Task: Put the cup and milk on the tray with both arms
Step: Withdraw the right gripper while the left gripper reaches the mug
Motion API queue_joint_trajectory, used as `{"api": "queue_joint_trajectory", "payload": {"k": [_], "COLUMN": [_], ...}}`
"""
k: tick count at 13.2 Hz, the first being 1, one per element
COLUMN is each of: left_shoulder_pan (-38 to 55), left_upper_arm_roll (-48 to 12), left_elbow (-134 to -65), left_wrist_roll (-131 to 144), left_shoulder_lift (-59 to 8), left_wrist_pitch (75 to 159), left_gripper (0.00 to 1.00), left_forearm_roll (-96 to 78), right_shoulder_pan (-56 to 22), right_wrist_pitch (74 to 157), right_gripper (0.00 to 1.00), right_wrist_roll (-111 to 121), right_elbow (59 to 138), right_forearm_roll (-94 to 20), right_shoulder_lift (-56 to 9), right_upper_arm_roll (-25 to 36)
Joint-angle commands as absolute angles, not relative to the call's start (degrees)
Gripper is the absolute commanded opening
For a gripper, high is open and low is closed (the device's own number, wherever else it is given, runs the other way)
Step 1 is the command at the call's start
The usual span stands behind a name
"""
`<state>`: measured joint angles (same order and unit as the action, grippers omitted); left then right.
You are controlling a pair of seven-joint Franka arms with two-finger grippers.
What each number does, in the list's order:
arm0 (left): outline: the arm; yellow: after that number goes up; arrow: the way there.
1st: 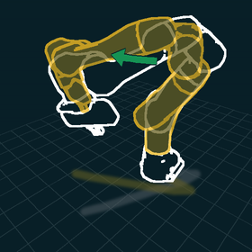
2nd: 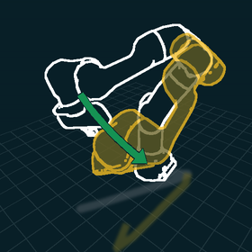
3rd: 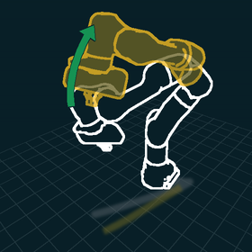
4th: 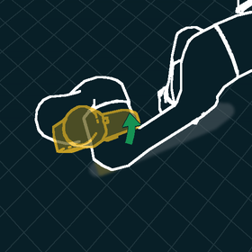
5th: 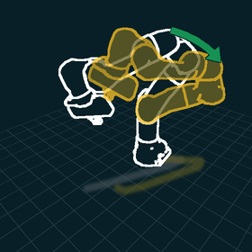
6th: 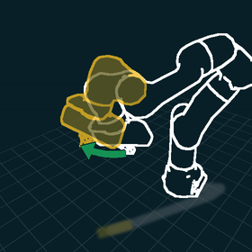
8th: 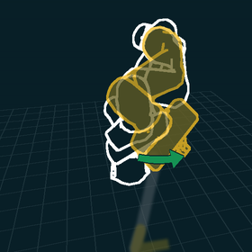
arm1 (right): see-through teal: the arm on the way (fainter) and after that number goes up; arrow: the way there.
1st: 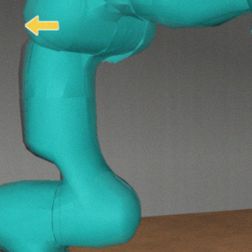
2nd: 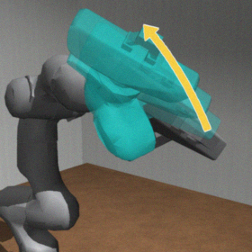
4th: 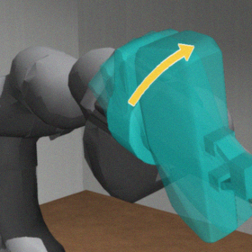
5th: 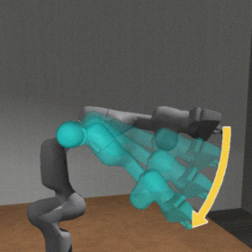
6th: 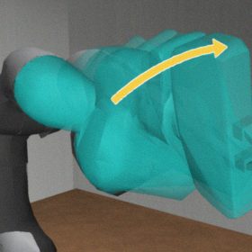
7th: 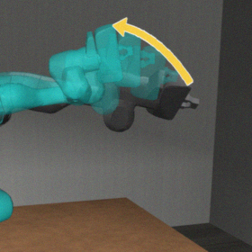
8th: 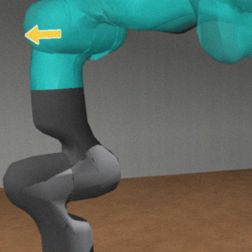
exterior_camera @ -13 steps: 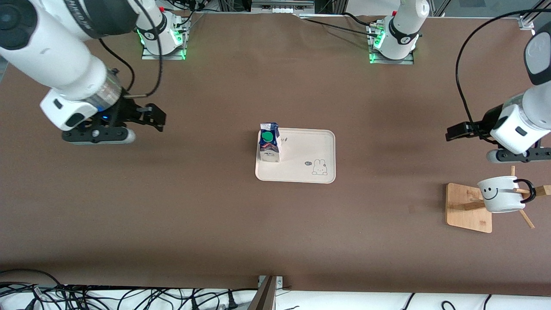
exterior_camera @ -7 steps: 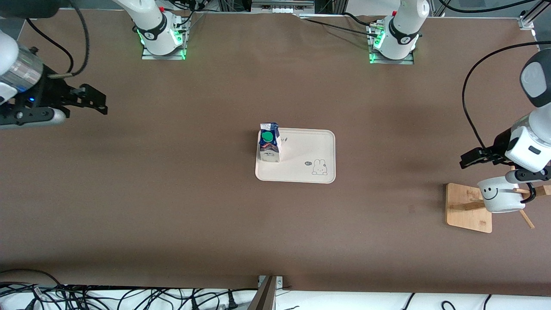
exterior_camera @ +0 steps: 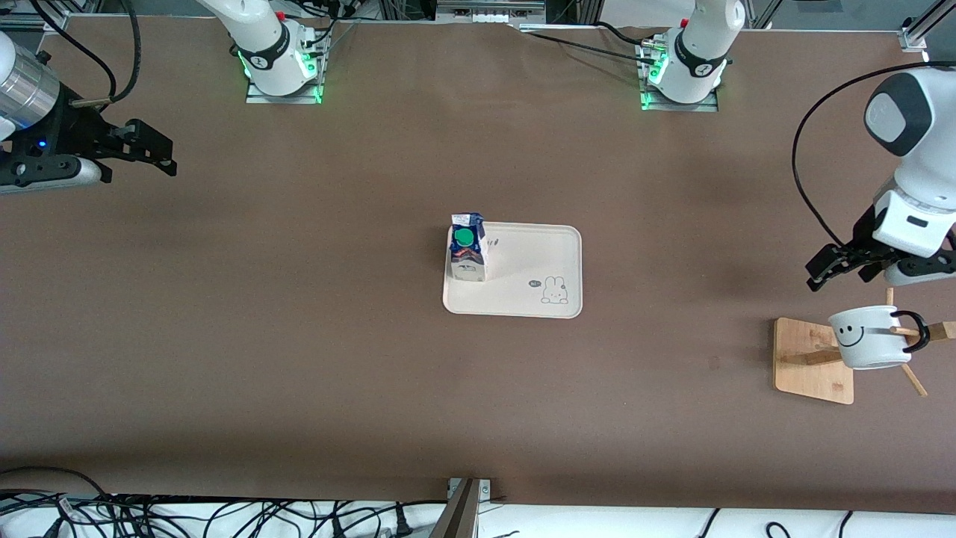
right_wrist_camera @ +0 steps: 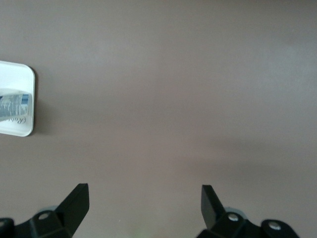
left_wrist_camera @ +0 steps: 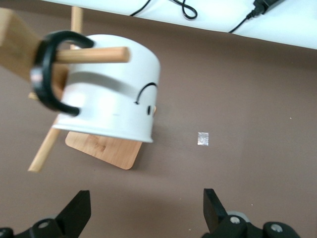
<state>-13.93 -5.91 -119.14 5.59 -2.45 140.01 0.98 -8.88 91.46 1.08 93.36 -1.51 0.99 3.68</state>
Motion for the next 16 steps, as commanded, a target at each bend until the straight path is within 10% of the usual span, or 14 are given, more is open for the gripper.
{"api": "queue_joint_trajectory", "payload": {"k": [1, 16], "left_shoulder_pan": [-16.1, -16.7], "left_upper_arm_roll": [-6.8, -7.0], "left_elbow": [-123.1, -114.3], "left_wrist_roll": [7.1, -1.5], "left_shoulder_lift": [1.0, -12.2], "left_wrist_pitch": [145.1, 156.6], "left_gripper": [1.0, 0.71], "left_forearm_roll": [0.4, -26.5], "right_shoulder_pan": [-7.9, -8.1], "right_wrist_pitch": [92.6, 90.8], "right_gripper": [1.0, 1.0], "right_wrist_roll": [1.8, 0.1], "right_elbow": [94.3, 89.6], "right_forearm_roll": [-1.0, 0.2], "right_shoulder_lift": [1.8, -0.8], "right_upper_arm_roll": [2.7, 2.5]}}
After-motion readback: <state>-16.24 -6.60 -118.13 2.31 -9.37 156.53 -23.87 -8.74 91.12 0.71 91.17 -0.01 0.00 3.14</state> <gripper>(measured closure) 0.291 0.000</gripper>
